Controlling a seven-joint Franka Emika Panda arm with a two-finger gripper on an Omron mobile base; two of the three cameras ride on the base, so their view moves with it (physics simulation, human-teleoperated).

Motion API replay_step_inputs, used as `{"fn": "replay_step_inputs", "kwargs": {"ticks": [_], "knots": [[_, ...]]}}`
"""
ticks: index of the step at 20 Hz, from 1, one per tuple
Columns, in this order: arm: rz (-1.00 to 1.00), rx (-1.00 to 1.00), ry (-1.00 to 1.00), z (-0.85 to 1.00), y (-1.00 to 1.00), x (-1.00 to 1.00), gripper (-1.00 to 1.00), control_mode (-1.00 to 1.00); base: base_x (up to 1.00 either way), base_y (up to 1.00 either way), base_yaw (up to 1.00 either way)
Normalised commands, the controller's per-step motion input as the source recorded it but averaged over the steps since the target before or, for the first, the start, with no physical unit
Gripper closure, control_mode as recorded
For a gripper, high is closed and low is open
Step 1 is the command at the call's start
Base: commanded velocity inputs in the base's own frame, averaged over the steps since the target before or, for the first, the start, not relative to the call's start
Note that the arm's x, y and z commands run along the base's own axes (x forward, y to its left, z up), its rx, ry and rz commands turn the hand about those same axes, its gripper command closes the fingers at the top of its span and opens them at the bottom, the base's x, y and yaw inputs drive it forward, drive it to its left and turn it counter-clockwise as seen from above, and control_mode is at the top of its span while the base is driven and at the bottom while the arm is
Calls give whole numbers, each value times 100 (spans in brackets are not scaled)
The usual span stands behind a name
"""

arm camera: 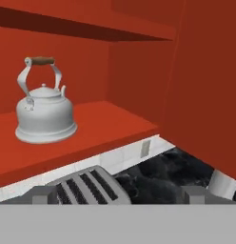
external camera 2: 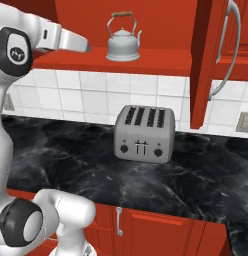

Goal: Open the cabinet, pick the kettle from the cabinet, and place it in the sink.

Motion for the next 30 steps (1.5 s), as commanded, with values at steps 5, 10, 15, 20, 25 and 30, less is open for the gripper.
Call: {"fn": "replay_step_inputs", "kwargs": {"ticks": [5,10,15,20,25,30], "knots": [[21,0,0,3,18,28,-100,-100,0,0,0],[12,0,-1,-1,14,47,-100,-100,0,0,0],[4,0,-5,-10,1,48,-100,-100,0,0,0],[0,0,-8,-5,0,49,-100,-100,0,0,0],[0,0,1,5,-3,54,-100,-100,0,0,0],[0,0,10,20,-12,49,-100,-100,0,0,0]]}}
